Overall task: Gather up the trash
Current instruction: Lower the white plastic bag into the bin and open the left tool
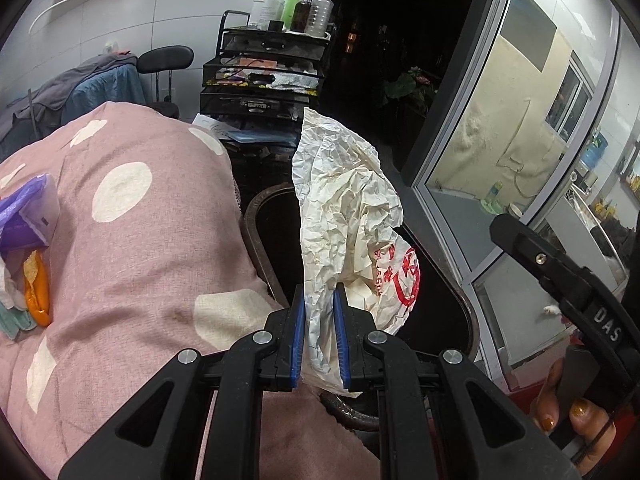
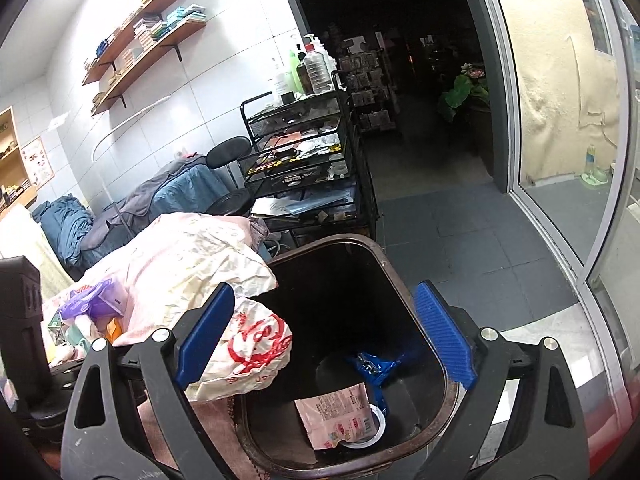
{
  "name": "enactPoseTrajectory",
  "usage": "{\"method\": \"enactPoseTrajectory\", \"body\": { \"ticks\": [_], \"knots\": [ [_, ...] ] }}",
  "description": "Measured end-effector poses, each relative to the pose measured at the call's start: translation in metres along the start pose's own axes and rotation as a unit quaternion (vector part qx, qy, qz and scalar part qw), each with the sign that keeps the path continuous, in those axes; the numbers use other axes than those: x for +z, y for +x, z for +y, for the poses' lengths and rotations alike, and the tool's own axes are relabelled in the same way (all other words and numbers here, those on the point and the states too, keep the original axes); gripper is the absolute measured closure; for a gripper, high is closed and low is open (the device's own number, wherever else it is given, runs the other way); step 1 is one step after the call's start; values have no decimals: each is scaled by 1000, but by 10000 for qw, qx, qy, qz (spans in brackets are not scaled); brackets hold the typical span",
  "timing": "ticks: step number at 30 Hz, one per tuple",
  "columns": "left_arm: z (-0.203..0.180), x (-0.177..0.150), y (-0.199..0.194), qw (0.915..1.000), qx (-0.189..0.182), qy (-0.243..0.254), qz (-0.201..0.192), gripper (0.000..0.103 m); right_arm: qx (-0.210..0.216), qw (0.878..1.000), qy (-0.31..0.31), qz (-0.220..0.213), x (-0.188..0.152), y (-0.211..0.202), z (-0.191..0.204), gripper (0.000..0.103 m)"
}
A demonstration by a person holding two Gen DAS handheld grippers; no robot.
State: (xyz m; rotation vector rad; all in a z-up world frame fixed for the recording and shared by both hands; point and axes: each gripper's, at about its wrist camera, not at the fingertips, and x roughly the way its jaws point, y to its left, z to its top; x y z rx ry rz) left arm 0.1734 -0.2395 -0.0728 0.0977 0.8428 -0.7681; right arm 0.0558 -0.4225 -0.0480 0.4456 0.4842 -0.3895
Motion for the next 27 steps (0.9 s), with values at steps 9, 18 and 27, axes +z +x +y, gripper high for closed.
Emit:
{"method": "enactPoseTrajectory", "body": {
  "ticks": [9, 18, 27],
  "knots": [
    [-4, 4, 10, 9999, 102, 89, 87, 23, -53, 10000, 42, -54, 0, -2, -3, 10],
    [-6, 2, 11, 9999, 50, 120, 70, 11, -70, 9999, 94, -86, -1, -2, -6, 9],
    [-6, 0, -18, 9985, 249, 136, -475, 10, -39, 9999, 140, -34, -2, -1, -4, 9]
  ]
}}
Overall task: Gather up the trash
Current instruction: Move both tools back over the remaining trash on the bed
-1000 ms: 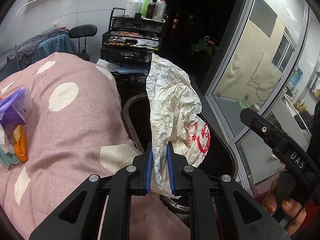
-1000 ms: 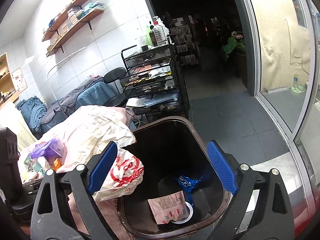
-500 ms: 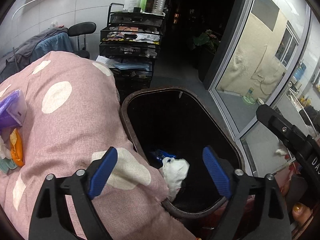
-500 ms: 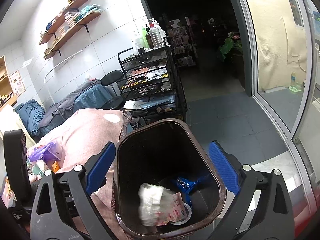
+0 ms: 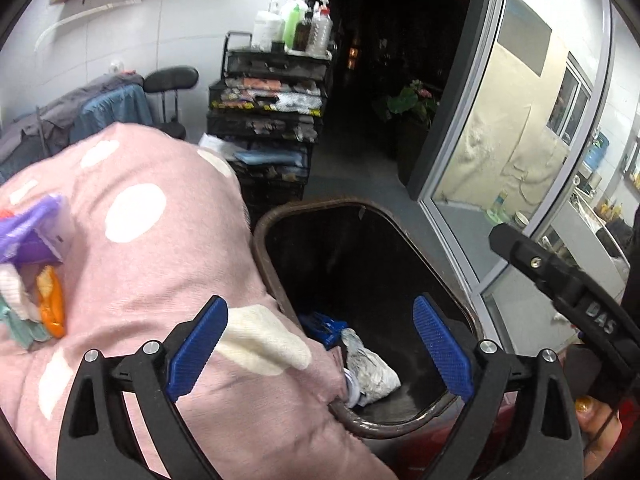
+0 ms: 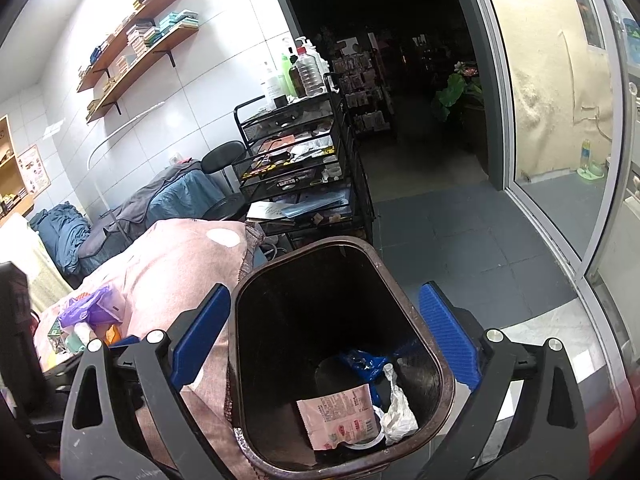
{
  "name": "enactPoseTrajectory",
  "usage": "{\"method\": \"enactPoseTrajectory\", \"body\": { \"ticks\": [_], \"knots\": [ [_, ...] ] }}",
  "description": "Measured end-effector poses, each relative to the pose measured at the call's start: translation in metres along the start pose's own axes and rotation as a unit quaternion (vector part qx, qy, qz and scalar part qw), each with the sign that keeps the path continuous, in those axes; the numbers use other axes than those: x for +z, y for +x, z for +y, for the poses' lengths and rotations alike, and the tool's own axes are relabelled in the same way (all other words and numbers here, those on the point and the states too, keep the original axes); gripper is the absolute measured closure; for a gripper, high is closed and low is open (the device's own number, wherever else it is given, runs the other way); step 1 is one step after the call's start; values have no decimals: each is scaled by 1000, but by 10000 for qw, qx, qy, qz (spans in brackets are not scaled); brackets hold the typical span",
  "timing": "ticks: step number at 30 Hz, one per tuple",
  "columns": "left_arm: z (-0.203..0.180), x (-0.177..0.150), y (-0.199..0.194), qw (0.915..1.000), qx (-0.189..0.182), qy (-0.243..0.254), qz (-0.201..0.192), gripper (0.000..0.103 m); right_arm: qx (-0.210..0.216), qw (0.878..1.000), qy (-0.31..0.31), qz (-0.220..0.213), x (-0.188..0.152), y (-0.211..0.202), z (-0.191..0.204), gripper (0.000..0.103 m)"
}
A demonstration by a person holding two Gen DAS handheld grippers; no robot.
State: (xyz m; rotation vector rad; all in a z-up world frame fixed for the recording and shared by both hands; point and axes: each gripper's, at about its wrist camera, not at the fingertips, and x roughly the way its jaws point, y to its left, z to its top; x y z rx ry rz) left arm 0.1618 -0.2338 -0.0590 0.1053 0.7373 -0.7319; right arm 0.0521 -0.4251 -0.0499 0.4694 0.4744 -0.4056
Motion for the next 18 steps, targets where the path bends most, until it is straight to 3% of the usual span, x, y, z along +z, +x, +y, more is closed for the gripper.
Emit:
{"method": "enactPoseTrajectory", "body": {
  "ticks": [10, 18],
  "knots": [
    [24, -8, -52, 9969, 430, -179, -634, 7, 134, 9998, -102, 117, -2, 6, 14, 9],
    [51, -21, -80, 9916, 892, -352, -871, 6, 445, 9979, -405, 251, -9, 11, 45, 9]
  ]
}}
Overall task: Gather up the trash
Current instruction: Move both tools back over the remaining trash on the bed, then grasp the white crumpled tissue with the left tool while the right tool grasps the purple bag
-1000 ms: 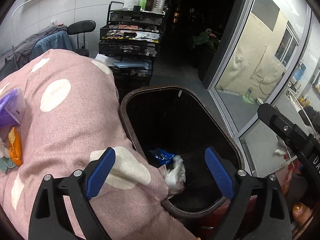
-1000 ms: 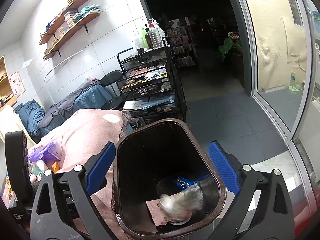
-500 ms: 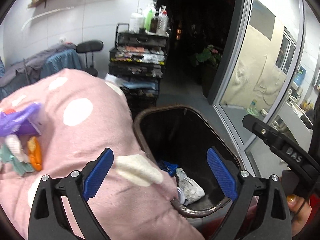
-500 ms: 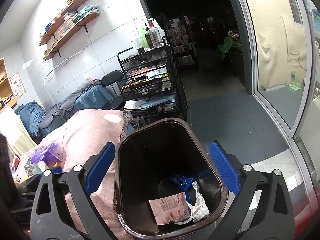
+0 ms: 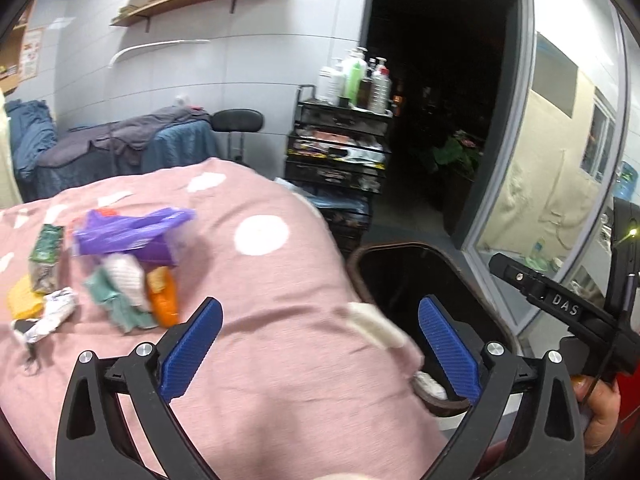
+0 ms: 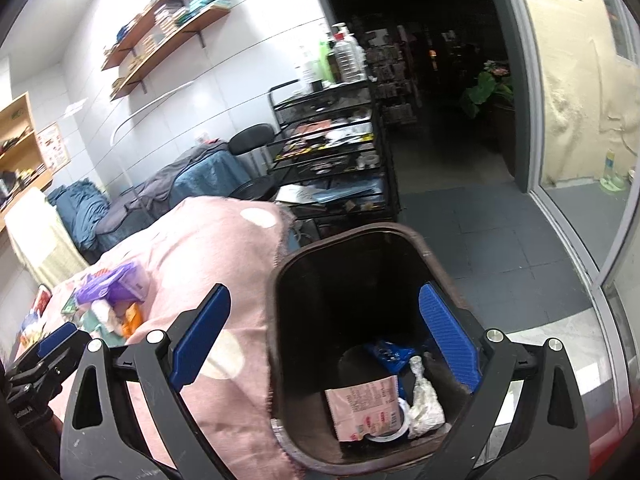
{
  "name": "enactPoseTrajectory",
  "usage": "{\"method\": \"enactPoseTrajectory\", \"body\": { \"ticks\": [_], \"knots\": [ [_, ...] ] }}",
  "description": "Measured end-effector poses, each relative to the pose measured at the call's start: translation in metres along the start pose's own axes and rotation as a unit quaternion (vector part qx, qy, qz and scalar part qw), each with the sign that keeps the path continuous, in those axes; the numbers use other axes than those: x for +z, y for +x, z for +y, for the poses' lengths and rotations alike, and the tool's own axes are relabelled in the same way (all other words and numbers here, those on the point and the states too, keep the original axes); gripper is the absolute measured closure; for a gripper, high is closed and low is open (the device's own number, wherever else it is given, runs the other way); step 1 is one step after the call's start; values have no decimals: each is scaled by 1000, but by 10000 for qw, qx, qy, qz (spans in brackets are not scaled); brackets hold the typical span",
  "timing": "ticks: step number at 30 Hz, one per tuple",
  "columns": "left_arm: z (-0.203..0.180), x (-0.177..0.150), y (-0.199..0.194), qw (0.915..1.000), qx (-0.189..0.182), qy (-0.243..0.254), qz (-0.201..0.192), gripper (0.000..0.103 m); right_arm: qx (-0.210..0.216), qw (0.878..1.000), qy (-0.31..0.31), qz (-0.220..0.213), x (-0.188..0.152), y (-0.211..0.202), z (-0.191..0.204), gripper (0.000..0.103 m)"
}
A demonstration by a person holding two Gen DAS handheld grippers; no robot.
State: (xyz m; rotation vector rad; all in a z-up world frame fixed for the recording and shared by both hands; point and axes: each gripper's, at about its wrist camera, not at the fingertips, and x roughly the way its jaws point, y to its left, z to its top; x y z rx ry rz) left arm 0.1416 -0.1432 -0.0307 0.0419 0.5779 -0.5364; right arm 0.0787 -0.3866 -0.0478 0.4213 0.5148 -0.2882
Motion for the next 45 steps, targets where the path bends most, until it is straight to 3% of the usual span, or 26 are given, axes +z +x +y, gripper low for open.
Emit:
{"method": "enactPoseTrajectory", "body": {
  "ticks": [10, 17, 23, 27, 32, 41, 45],
  "knots": [
    [53, -19, -26, 9978, 567, -352, -8, 6, 835, 9929, -728, 426, -12, 16, 70, 9],
    [104, -36, -47, 9918, 960, -845, 61, 6, 1454, 9768, -1313, 869, -27, 31, 132, 9],
    [154, -51, -62, 9835, 1397, -1138, 146, 6, 1916, 9616, -1465, 1308, -35, 45, 171, 9],
    [187, -52, -65, 9784, 1446, -1471, 144, 6, 2085, 9521, -1596, 1568, -42, 58, 199, 9],
    [209, -40, -58, 9778, 1406, -1543, 190, 13, 2202, 9437, -1727, 1761, -46, 71, 222, 9],
    [232, -19, -6, 9788, 1361, -1322, 774, 25, 2289, 9359, -2005, 1775, -42, 89, 253, 9],
    [237, -19, 11, 9767, 1341, -1287, 1074, 43, 2462, 9340, -1905, 1756, -34, 100, 261, 9]
  ]
}}
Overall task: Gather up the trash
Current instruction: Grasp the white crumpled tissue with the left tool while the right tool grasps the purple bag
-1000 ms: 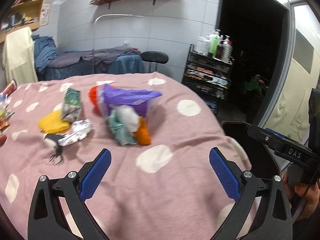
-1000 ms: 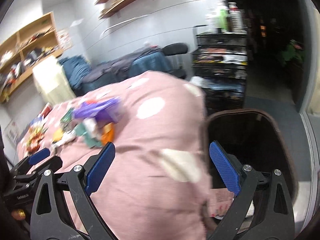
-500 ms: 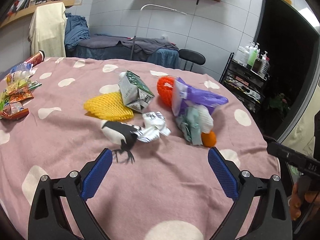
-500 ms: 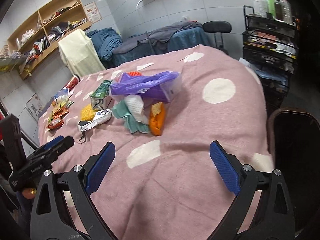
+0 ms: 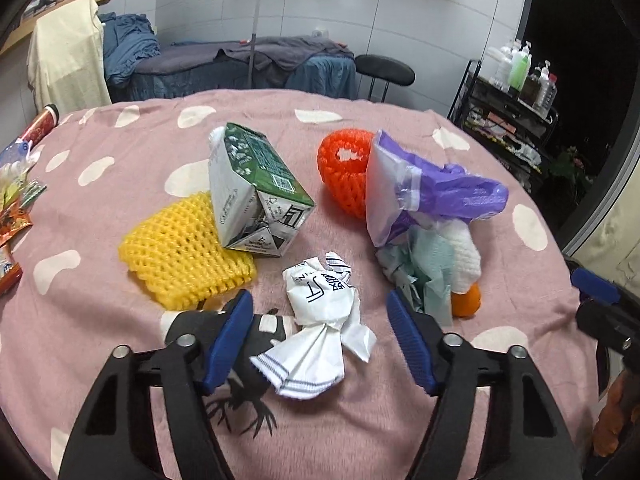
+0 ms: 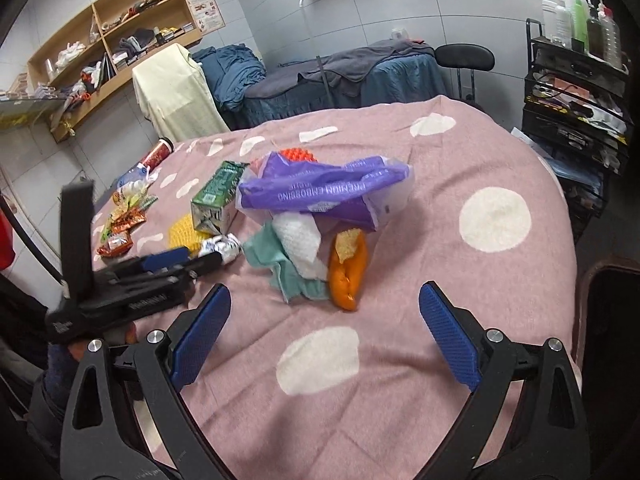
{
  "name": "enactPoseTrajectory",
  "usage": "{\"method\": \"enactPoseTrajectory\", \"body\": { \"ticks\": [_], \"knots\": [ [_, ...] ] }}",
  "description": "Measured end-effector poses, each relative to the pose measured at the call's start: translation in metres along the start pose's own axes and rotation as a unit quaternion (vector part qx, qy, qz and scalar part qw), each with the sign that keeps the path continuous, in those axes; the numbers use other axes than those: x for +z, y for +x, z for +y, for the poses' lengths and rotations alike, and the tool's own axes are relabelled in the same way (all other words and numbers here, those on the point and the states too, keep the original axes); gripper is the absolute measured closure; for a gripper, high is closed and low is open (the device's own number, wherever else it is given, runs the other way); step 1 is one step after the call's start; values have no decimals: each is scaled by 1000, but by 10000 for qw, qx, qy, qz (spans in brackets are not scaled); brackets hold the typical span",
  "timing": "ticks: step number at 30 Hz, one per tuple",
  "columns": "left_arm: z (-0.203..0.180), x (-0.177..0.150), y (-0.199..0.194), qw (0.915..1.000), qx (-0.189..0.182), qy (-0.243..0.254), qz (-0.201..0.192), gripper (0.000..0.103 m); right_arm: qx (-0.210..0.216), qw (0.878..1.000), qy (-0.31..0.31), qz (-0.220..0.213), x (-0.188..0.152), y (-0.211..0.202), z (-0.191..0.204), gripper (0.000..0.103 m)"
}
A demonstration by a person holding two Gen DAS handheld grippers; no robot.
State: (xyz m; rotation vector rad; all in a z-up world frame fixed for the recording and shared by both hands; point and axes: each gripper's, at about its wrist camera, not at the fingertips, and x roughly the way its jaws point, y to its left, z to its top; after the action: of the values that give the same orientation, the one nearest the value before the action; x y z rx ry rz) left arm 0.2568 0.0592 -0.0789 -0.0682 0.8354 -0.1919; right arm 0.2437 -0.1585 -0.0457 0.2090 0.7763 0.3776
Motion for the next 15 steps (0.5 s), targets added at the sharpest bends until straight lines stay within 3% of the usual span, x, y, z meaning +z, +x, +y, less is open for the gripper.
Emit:
{"method": "enactPoseTrajectory", "body": {
  "ticks": [3, 10, 15],
  "knots": [
    [-1, -1, 6, 9999, -29, 75, 126, 69, 110, 9999, 73, -18, 12, 10, -1, 13],
    [1, -5, -11, 9998, -54, -22, -186, 74, 199, 9991, 344, 135, 37, 48, -7, 22],
    [2, -12, -23, 9993, -97, -143, -346, 74, 369, 9962, 776, 158, 57, 69, -19, 24]
  ]
}}
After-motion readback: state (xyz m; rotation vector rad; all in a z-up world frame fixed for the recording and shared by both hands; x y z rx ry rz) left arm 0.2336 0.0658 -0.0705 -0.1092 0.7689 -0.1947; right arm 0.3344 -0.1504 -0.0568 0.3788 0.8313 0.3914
